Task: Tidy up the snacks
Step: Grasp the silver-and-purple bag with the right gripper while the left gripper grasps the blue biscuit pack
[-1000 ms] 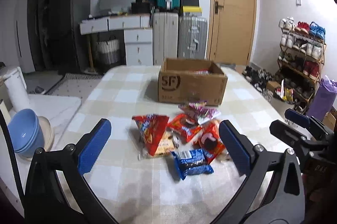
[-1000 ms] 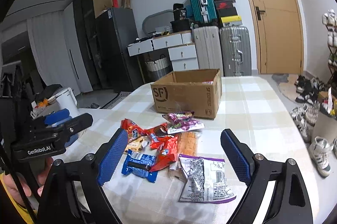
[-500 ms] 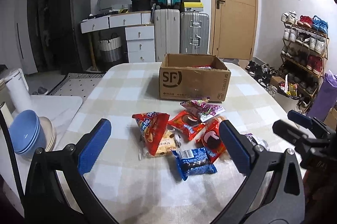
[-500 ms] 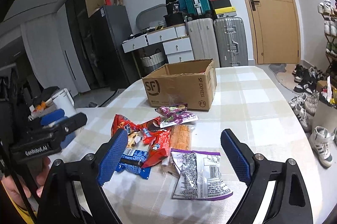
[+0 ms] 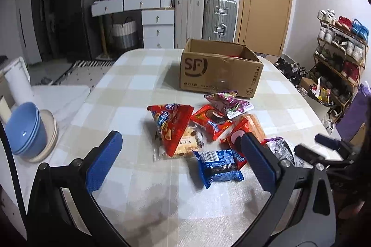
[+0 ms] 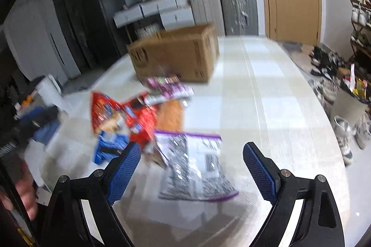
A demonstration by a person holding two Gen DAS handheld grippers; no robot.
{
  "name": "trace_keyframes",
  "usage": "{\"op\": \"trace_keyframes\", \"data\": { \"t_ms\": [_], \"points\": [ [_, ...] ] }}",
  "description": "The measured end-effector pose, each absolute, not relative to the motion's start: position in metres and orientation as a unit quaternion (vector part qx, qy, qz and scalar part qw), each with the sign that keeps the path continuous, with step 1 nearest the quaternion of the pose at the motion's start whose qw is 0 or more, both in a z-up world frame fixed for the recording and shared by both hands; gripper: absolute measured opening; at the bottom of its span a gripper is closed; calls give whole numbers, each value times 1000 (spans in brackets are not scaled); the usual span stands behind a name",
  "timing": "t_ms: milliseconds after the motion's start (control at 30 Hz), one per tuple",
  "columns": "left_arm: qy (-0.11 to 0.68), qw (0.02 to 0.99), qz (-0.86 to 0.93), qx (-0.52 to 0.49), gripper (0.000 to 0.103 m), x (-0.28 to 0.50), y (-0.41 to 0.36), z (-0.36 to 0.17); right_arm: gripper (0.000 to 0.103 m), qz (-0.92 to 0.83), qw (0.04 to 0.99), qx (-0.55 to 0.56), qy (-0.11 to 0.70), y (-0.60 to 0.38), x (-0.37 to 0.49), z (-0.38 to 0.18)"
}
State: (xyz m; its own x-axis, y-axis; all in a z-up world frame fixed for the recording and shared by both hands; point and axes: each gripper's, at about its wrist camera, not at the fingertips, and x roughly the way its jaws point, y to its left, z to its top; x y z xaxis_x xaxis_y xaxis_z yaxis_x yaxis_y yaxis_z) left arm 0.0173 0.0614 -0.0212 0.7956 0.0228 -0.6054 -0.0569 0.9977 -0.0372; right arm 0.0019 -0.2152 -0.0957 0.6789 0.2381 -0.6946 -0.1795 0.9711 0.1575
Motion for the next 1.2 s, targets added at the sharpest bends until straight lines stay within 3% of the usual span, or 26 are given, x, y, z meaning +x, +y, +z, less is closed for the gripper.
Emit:
{"op": "trace_keyframes", "data": {
  "t_ms": [367, 433, 500, 600, 767, 1200],
  "points": [
    [388, 919, 20, -63, 102, 33, 72, -47, 91, 123, 878, 24, 462, -210, 26, -135],
    [399, 914, 21, -68, 102, 36, 74, -52, 85, 123, 872, 16, 475, -205, 27, -141],
    [407, 910, 23, -74, 102, 37, 76, -56, 70, 140, 874, 12, 466, -203, 25, -140],
    [421, 902, 23, -90, 102, 40, 81, -61, 66, 144, 875, 6, 461, -202, 23, -140],
    [431, 896, 27, -104, 102, 42, 87, -67, 46, 149, 875, 19, 461, -207, 21, -137],
    [481, 870, 13, -105, 102, 56, 69, -95, 44, 165, 890, 72, 419, -223, -2, -105]
  ]
}}
